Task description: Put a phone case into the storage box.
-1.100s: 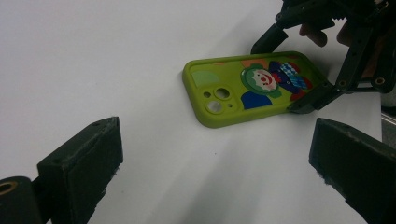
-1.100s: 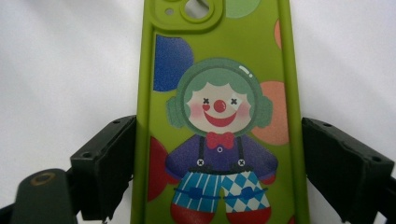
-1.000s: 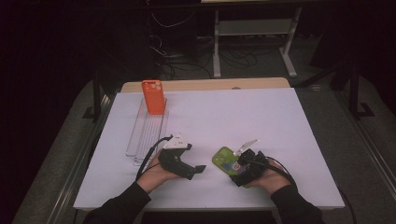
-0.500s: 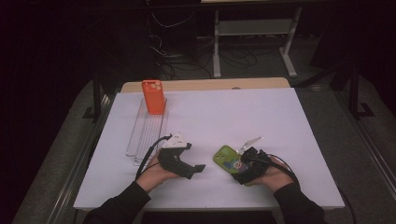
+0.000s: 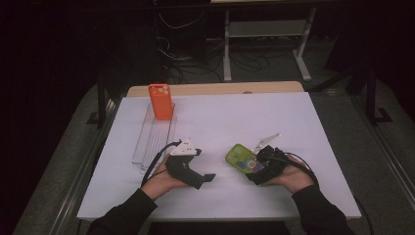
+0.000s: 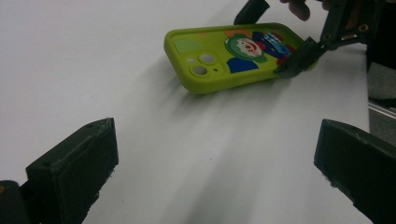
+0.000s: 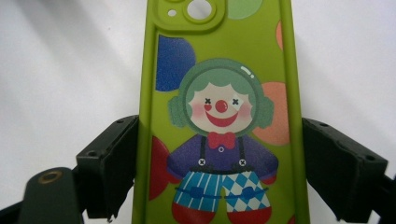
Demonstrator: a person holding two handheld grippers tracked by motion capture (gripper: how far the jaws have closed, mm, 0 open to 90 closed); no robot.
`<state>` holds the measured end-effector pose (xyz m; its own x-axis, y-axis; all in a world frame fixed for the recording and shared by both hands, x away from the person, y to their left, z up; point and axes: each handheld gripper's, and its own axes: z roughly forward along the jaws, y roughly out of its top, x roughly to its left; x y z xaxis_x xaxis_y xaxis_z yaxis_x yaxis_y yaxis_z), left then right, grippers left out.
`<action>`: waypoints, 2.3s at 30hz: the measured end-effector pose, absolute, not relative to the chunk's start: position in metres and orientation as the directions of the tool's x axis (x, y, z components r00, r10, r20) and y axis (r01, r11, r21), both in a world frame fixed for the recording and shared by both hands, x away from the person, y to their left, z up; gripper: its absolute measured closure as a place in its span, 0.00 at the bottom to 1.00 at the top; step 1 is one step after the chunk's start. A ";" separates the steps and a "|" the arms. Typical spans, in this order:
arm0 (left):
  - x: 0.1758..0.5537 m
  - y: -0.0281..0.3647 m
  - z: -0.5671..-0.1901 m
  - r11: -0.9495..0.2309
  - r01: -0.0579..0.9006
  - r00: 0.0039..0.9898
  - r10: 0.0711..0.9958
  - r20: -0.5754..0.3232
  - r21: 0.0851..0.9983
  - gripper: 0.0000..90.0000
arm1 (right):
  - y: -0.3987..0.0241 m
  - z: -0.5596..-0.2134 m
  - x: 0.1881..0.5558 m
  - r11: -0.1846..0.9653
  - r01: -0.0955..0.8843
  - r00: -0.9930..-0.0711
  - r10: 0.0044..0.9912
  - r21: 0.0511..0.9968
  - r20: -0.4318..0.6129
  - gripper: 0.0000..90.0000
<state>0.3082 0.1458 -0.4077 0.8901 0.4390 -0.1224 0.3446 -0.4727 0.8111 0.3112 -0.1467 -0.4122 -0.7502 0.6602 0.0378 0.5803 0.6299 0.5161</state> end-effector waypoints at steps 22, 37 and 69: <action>0.330 0.137 -0.373 -0.596 0.205 0.963 0.266 -0.050 0.776 0.00 | -0.138 -0.387 0.346 0.829 0.224 -0.960 0.277 0.513 -0.029 0.17; 0.334 0.123 -0.375 -0.690 0.074 0.996 0.084 -0.023 0.720 0.00 | -0.094 -0.377 0.340 0.872 0.067 -0.997 0.078 0.485 -0.002 0.17; 0.325 0.117 -0.390 -0.733 0.071 0.996 0.019 -0.083 0.676 0.17 | -0.078 -0.367 0.327 0.850 0.002 -1.000 0.007 0.527 -0.008 0.16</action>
